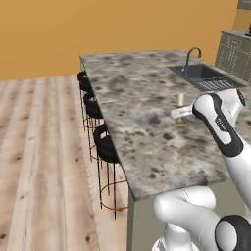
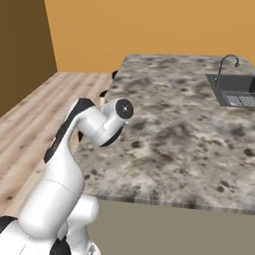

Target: Get the candle and the liquor from the cabinet and move them to the dining counter.

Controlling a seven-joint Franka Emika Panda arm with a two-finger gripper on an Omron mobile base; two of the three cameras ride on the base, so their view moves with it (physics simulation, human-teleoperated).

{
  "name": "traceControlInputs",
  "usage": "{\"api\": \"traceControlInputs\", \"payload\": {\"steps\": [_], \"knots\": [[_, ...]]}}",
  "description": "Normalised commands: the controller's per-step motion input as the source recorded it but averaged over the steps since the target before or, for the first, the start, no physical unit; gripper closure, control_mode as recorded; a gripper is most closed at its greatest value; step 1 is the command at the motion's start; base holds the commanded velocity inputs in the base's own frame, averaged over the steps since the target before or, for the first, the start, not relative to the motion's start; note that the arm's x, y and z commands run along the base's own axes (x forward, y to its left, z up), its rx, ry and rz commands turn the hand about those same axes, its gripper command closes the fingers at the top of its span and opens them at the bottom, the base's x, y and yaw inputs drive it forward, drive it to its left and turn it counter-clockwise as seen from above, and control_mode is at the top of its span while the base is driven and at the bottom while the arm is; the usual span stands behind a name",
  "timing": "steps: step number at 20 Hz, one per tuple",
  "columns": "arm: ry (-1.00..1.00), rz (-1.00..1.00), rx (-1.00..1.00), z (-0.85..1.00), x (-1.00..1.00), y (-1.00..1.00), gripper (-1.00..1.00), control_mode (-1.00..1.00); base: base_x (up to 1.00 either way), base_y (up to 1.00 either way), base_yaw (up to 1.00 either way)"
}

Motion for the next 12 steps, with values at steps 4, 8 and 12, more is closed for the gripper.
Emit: {"api": "traceControlInputs", "payload": {"steps": [4,8,12], "knots": [[0.00,0.28,0.01,-0.40,0.42,0.00,1.00,-1.00,0.00,0.00,0.00],[0.00,0.24,0.01,-0.47,0.37,0.00,1.00,-1.00,0.00,0.00,0.00],[0.00,0.18,0.06,-0.35,0.49,0.00,1.00,-1.00,0.00,0.00,0.00]]}}
